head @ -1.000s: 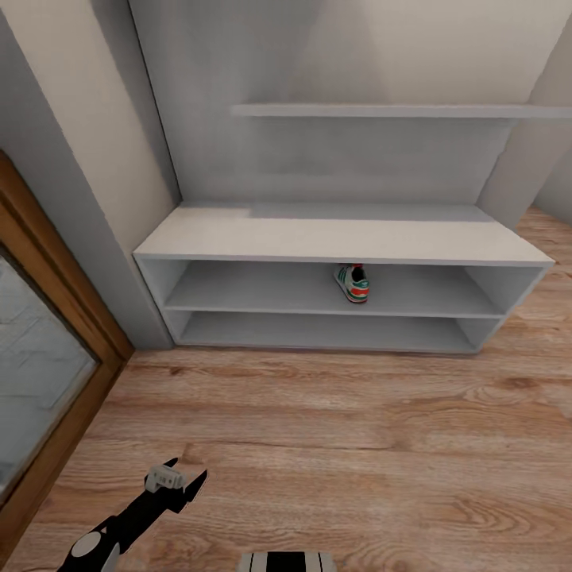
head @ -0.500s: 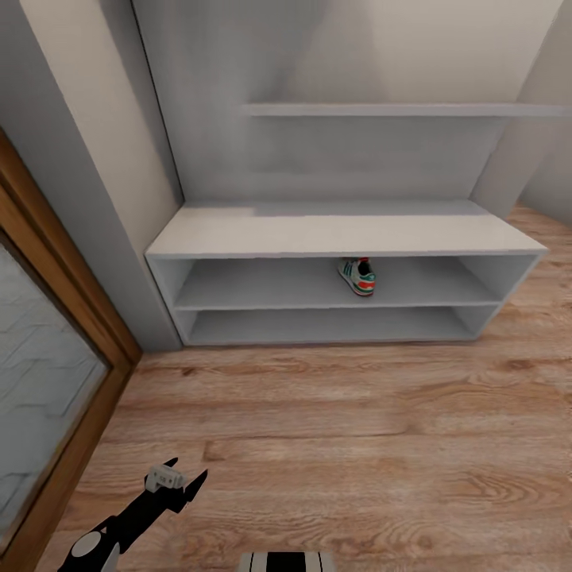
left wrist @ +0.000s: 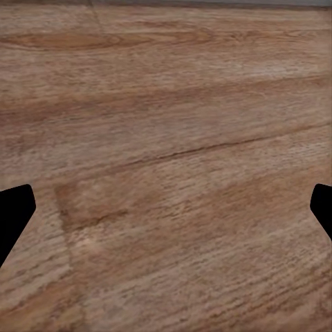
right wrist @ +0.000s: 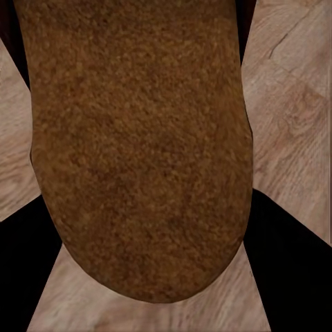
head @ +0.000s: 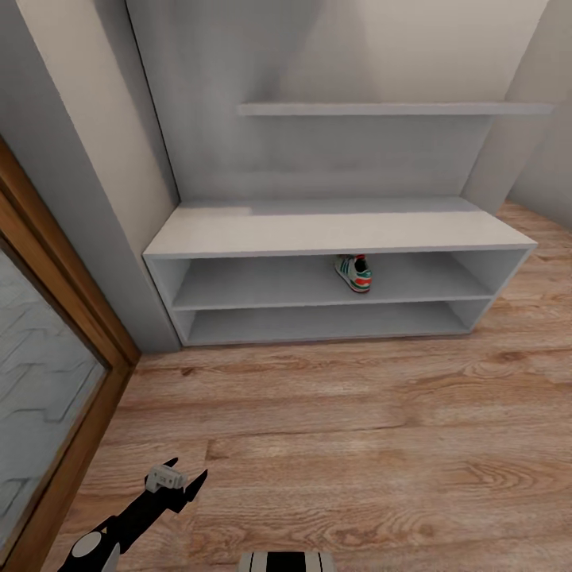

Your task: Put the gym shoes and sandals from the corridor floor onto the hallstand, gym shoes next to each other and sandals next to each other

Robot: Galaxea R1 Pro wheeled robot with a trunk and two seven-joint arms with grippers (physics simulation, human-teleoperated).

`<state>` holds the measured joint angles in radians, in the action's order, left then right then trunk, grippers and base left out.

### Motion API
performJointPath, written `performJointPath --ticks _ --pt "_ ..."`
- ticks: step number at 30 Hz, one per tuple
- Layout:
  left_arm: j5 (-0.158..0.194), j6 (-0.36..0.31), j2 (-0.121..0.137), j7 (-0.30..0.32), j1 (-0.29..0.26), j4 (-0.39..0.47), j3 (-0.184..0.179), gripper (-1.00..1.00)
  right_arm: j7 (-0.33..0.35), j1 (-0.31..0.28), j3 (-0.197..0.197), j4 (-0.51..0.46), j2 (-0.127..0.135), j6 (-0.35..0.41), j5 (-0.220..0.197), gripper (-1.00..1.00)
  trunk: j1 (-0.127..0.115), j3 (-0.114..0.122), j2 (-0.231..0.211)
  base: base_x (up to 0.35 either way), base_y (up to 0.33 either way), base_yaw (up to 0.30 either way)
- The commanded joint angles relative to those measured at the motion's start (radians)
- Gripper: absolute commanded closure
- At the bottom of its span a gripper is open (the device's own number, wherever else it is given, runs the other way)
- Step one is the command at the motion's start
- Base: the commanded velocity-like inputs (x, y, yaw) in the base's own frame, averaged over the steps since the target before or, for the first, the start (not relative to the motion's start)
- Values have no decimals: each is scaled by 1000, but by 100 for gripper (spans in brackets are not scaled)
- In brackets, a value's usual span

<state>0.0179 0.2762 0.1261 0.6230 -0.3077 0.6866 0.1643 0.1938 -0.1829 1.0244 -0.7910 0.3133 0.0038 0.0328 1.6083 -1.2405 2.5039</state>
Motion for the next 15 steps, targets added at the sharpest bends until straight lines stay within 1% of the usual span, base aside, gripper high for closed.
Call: performJointPath --ticks 1,3,10,13,15 --pt "2 1 0 6 -1 -1 2 -100 8 -1 5 0 0 -3 7 100 0 -1 0 0 0 0" --pt "2 1 -1 6 -1 -1 2 -100 9 -1 5 2 0 -14 17 100 0 -1 0 0 0 0" --pt "1 2 -6 4 -1 -1 3 -100 8 -1 3 1 -4 -16 20 100 0 -1 0 0 0 0" --pt "1 4 -9 6 -1 -2 2 -100 7 -1 3 -5 -21 -16 19 100 0 -1 0 0 0 0" --pt "1 9 -12 10 -1 -5 -2 -100 7 -1 3 -12 -39 -16 20 100 0 -1 0 0 0 0"
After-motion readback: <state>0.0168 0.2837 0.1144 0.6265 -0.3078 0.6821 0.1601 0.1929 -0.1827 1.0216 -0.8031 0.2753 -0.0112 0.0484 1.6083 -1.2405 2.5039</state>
